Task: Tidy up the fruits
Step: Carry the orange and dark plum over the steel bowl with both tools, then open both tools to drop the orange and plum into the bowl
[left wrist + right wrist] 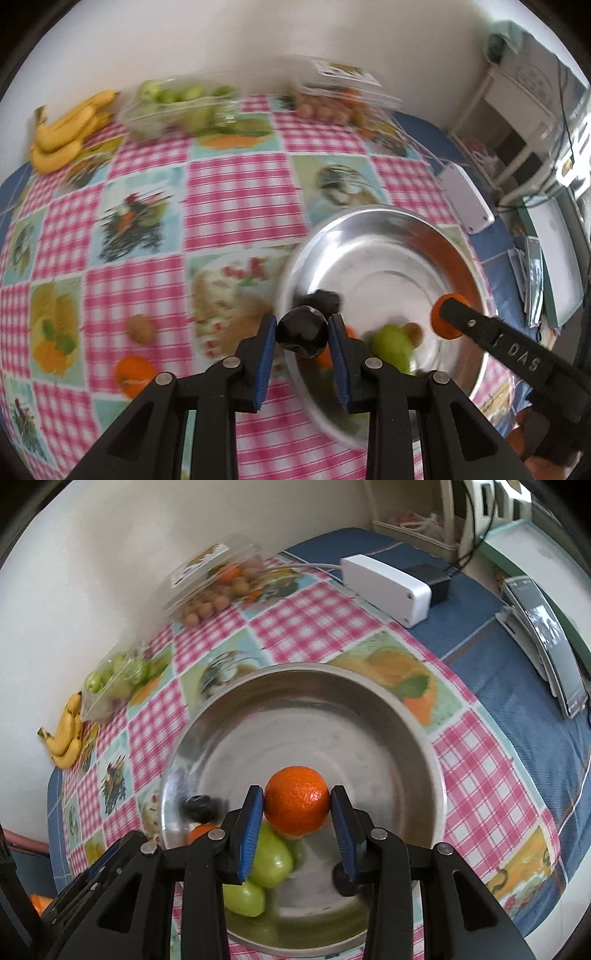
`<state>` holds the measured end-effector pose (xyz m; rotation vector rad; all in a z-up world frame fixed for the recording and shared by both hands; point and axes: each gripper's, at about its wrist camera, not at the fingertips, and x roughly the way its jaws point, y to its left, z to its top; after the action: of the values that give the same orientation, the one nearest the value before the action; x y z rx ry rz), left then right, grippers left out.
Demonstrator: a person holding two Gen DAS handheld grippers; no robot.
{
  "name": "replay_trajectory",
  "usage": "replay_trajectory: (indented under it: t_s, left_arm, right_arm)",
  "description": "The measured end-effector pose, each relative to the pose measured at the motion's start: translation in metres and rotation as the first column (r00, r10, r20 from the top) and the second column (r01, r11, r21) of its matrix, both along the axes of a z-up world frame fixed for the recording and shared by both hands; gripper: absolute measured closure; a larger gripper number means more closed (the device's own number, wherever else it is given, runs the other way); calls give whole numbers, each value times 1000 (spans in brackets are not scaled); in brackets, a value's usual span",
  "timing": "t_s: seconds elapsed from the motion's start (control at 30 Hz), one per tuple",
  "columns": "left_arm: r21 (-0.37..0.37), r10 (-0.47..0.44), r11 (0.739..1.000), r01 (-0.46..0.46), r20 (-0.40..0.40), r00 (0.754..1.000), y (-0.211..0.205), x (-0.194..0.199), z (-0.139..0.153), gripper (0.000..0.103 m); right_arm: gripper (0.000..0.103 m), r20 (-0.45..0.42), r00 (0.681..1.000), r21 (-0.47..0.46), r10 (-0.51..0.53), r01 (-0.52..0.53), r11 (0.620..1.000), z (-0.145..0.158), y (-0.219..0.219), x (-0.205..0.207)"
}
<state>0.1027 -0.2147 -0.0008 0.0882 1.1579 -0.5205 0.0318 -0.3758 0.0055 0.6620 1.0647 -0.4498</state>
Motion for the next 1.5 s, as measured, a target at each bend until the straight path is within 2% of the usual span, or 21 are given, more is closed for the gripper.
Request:
replay_trajectory:
  t_s: [0.23,0.4,1.17,1.33,1.5]
  left_arm:
    - [10,-61,998,61,7,998,-40,2,-4,72]
    - [22,-70,997,70,0,998,-54,5,-11,72]
    - [47,-64,997,65,-19,998,-67,10,-20,72]
    - [41,-56,998,57,-25,998,-64,8,-17,69]
    - [37,-47,998,48,-24,999,-60,9,-13,57]
  right_arm:
    - [64,-16,999,15,-28,28,1000,-8,-12,-4]
    - [64,-27,999,22,-33,33,999,-12,-14,-4]
    - [63,-65,997,20,-50,52,998,-20,-17,-5]
    - [63,-70,996,18,-51,52,998,-19,-17,-4]
    - [63,-71,996,0,-49,50,999,-15,-17,-4]
